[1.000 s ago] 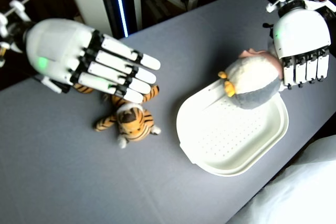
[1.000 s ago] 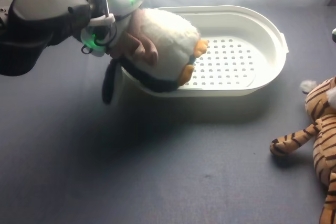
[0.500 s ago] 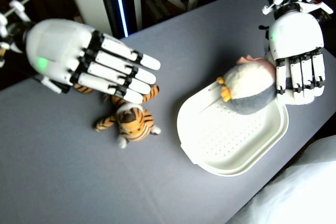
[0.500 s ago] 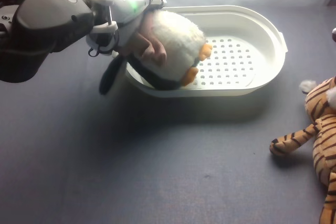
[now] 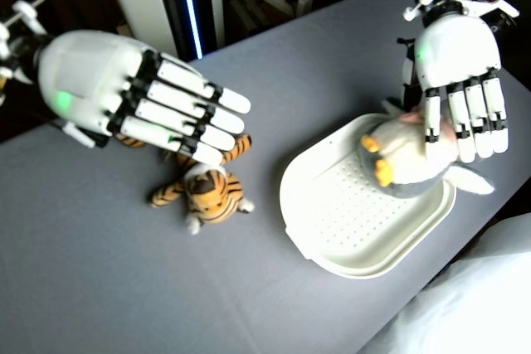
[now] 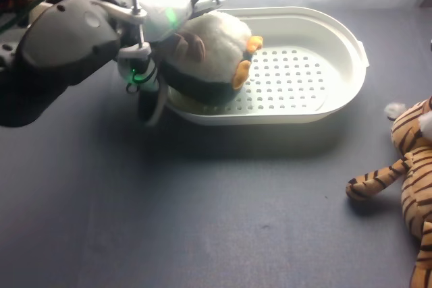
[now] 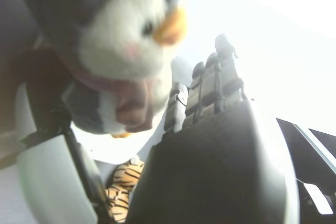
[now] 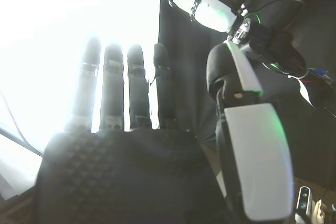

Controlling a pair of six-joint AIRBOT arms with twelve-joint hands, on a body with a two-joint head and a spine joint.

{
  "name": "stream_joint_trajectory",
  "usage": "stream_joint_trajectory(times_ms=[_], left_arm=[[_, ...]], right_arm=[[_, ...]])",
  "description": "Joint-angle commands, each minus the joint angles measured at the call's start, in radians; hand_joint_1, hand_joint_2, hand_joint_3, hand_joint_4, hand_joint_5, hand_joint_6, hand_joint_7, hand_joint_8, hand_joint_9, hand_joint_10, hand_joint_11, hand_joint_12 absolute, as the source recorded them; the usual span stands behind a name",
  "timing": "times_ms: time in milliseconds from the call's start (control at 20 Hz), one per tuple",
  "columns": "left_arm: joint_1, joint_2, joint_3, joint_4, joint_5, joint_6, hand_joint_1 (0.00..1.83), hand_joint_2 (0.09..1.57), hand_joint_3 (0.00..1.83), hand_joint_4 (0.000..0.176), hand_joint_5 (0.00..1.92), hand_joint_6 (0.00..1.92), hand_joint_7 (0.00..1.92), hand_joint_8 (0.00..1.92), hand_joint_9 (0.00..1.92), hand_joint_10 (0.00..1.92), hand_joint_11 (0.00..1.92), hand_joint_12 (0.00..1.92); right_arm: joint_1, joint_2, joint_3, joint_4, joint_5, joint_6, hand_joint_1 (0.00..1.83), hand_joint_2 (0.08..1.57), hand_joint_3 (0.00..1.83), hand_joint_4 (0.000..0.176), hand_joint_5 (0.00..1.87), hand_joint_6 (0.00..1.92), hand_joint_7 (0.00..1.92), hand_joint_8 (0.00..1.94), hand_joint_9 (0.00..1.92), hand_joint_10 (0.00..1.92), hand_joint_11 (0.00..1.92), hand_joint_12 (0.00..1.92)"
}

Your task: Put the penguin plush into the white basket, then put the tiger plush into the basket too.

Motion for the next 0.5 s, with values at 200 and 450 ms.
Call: stream_joint_trajectory(times_ms=[200,450], left_arm=[[0.068,0.104,-0.103,0.312,-0.239,-0.475,0.76,0.77,0.00,0.176,0.00,0.00,0.00,0.00,0.00,0.00,0.00,0.00],[0.130,0.187,-0.206,0.505,-0.366,-0.740,0.77,0.72,0.00,0.167,0.00,0.00,0.00,0.00,0.00,0.00,0.00,0.00]], right_arm=[[0.005,0.003,0.003,0.022,0.132,0.005,0.90,1.10,0.00,0.033,0.38,0.00,0.41,0.01,0.47,0.02,0.25,0.66],[-0.009,0.000,0.003,0.010,0.107,0.010,0.92,0.96,0.00,0.012,0.41,0.00,0.41,0.00,0.49,0.00,0.25,0.79]])
